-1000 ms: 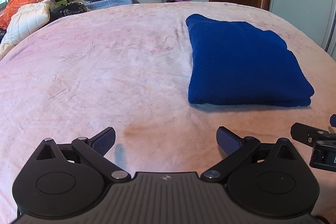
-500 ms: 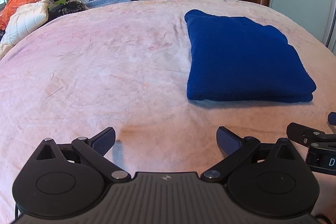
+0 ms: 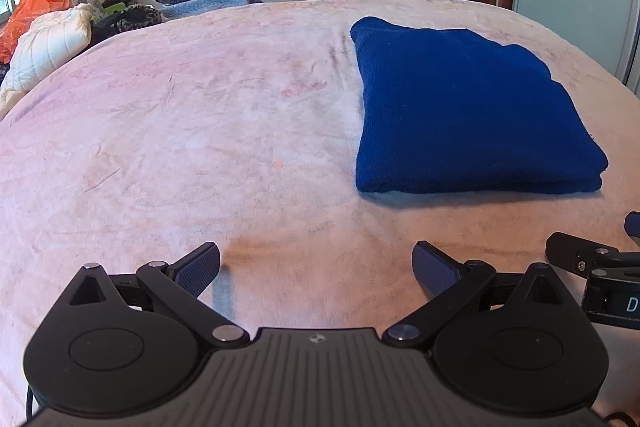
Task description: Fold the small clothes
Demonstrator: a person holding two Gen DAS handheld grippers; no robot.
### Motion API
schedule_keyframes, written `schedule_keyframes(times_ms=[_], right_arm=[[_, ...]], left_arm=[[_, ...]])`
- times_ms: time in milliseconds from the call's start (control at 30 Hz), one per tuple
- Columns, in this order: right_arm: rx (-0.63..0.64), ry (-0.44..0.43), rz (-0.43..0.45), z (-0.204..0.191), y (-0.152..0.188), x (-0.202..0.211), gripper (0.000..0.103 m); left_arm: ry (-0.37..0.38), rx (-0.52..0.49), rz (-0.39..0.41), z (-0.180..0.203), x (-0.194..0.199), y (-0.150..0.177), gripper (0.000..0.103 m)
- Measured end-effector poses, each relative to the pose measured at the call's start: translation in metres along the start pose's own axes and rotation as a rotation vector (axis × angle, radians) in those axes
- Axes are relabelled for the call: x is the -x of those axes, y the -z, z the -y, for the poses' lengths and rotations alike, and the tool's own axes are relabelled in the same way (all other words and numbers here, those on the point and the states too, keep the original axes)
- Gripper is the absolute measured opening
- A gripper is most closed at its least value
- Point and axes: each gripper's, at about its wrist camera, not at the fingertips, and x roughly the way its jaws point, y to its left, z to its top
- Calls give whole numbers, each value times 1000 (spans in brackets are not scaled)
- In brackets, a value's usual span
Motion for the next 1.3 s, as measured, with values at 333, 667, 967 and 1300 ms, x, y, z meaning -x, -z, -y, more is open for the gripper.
schedule_keyframes(times_ms=[333, 667, 967, 1300], right_arm=[[0, 3, 16, 2, -4, 10, 102], [2, -4, 18, 2, -3, 15, 102], [-6, -6, 13, 2, -3, 15, 102], [-9, -7, 13, 2, -3, 15, 102]], left_arm=[[-8, 0, 7, 0, 4, -1, 103], [-7, -2, 6, 0, 5, -2, 103], [-6, -2, 5, -1, 5, -2, 103], [-6, -2, 4, -1, 5, -2, 103]])
